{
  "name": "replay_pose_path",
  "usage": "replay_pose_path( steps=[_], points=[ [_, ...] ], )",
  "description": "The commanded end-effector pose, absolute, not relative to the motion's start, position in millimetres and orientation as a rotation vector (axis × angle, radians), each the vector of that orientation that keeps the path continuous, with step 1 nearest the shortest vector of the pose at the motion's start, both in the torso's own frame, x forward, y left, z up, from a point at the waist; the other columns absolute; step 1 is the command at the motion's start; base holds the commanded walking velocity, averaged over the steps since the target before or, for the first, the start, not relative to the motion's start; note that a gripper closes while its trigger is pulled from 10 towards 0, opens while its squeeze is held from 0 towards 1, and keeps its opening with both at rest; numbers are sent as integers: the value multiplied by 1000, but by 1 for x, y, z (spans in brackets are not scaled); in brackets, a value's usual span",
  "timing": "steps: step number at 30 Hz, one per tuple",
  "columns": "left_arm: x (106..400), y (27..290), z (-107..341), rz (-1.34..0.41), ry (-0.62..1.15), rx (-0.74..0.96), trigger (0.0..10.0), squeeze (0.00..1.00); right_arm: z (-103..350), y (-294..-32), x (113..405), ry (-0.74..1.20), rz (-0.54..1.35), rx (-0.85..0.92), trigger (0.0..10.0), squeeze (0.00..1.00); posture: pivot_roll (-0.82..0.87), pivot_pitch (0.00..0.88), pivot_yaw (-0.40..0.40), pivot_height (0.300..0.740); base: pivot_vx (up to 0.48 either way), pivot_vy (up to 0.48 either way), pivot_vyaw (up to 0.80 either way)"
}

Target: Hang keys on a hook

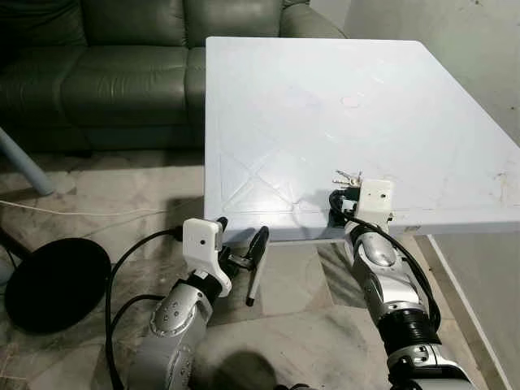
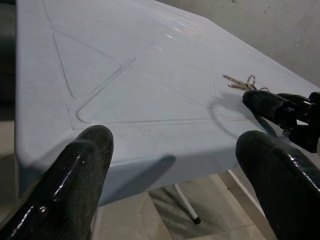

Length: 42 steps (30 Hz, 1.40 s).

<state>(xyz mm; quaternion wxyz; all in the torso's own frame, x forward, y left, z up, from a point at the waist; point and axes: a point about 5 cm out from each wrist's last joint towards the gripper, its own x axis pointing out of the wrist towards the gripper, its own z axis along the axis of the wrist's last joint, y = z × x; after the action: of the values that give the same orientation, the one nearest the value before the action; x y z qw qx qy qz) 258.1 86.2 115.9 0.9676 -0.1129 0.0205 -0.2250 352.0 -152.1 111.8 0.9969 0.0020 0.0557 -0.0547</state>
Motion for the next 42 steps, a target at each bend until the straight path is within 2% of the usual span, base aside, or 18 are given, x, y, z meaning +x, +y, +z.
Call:
replay_pose_path(
  steps=[1, 2, 4, 6, 9, 10, 16, 19, 20, 21, 22, 23, 26, 27, 30, 31, 32, 42],
  points=[
    [257, 86, 120, -453, 28, -233, 10000, 0, 112, -156, 351, 108, -126, -1, 2627, 0, 52, 182, -89, 732, 0, 0, 0],
    [257, 86, 120, -449, 29, -237, 10000, 0, 112, -156, 352, 107, -127, -2, 7529, 0, 51, 176, -88, 732, 0, 0, 0],
    [257, 86, 120, -447, 29, -239, 10000, 0, 112, -156, 352, 106, -128, -2, 8549, 0, 51, 176, -88, 732, 0, 0, 0],
    [256, 86, 120, -448, 31, -239, 10000, 0, 112, -156, 352, 97, -128, -8, 9373, 0, 51, 176, -87, 732, 0, 0, 0],
    [256, 85, 120, -452, 32, -239, 10000, 0, 113, -156, 352, 89, -130, -16, 8941, 0, 50, 175, -87, 732, 0, 0, 0],
    [257, 85, 120, -450, 31, -241, 10000, 0, 113, -157, 353, 91, -138, -14, 10000, 0, 49, 175, -87, 732, 0, 0, 0],
    [258, 85, 121, -444, 29, -240, 10000, 0, 115, -157, 354, 80, -144, -12, 10000, 0, 50, 175, -86, 732, 0, 0, 0],
    [258, 85, 121, -442, 28, -241, 10000, 0, 115, -155, 355, 70, -144, -7, 8863, 0, 51, 174, -86, 732, 0, 0, 0],
    [259, 85, 121, -441, 28, -241, 10000, 0, 116, -154, 355, 67, -145, -6, 6000, 0, 50, 175, -87, 732, 0, 0, 0],
    [259, 85, 121, -439, 28, -241, 10000, 0, 116, -153, 356, 65, -145, -6, 6000, 0, 50, 175, -87, 732, 0, 0, 0],
    [259, 85, 122, -438, 26, -240, 10000, 0, 117, -152, 357, 60, -146, 0, 2235, 0, 51, 179, -88, 732, 0, 0, 0],
    [260, 85, 122, -438, 26, -239, 10000, 0, 117, -152, 357, 58, -146, 2, 1216, 0, 51, 179, -88, 732, 0, 0, 0],
    [259, 85, 122, -433, 26, -241, 10000, 0, 118, -150, 357, 62, -145, 4, 588, 0, 52, 182, -90, 732, 0, 0, 0],
    [259, 85, 122, -433, 26, -242, 10000, 0, 117, -150, 357, 63, -144, 7, 3373, 0, 53, 183, -92, 732, 0, 0, 0],
    [259, 85, 121, -430, 26, -241, 10000, 0, 118, -150, 357, 53, -141, -5, 1569, 0, 53, 181, -91, 732, 0, 0, 0],
    [259, 85, 121, -429, 26, -242, 10000, 0, 118, -150, 358, 52, -141, -7, 4275, 0, 53, 184, -91, 732, 0, 0, 0],
    [258, 85, 121, -427, 27, -244, 10000, 0, 117, -150, 358, 52, -141, -6, 10000, 0, 55, 181, -92, 732, 0, 0, 0],
    [258, 85, 121, -420, 29, -245, 10000, 0, 115, -151, 358, 58, -137, -19, 10000, 0, 56, 190, -99, 732, 0, 0, 0]
  ],
)
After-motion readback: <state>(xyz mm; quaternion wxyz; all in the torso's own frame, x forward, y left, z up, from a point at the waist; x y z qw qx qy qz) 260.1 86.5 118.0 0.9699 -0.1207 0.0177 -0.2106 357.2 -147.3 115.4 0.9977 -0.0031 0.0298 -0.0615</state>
